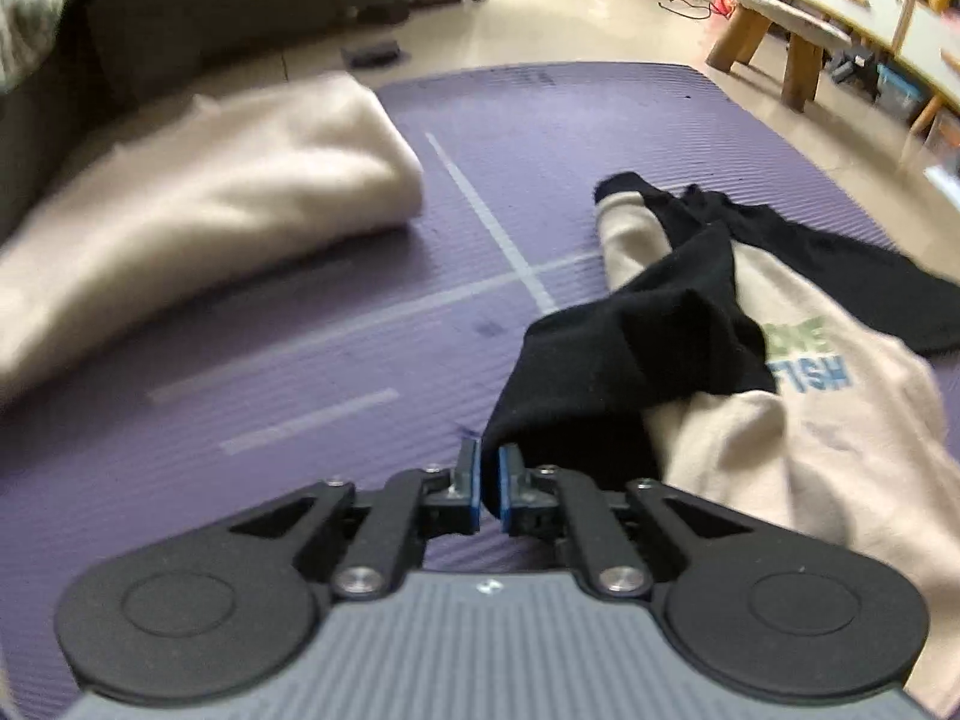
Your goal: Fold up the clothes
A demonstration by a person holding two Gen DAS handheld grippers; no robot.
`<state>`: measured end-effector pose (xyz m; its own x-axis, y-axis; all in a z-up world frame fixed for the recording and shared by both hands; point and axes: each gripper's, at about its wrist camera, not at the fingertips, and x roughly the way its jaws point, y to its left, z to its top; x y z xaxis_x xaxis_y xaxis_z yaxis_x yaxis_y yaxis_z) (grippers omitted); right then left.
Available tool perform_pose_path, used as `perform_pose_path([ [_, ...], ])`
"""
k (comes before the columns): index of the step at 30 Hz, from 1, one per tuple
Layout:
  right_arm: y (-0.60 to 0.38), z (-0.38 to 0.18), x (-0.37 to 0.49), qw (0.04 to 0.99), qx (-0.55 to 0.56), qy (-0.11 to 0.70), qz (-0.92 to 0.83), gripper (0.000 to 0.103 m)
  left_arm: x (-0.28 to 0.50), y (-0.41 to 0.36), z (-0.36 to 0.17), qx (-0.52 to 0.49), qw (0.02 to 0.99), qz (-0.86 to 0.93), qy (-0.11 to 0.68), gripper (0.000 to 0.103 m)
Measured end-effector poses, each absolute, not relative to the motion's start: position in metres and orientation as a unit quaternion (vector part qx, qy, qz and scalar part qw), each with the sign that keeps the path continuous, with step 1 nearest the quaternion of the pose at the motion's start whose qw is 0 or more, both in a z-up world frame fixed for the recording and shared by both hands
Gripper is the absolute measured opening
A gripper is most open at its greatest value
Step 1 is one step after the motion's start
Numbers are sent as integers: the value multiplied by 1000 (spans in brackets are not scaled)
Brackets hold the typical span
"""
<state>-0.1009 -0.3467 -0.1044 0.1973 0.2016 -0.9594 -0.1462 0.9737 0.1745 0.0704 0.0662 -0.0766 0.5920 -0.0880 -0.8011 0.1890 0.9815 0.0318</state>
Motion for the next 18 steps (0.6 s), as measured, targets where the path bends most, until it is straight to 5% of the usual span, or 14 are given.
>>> perform_pose_path([
  [12,-353,-111,-102,766,28,635,99,3,89,89,-53,337,884,92,310,7],
  [15,-350,-108,-101,763,34,638,98,6,100,108,-57,332,871,104,345,19],
  [18,-351,-108,-99,762,37,640,97,15,97,122,-63,270,866,82,413,50],
])
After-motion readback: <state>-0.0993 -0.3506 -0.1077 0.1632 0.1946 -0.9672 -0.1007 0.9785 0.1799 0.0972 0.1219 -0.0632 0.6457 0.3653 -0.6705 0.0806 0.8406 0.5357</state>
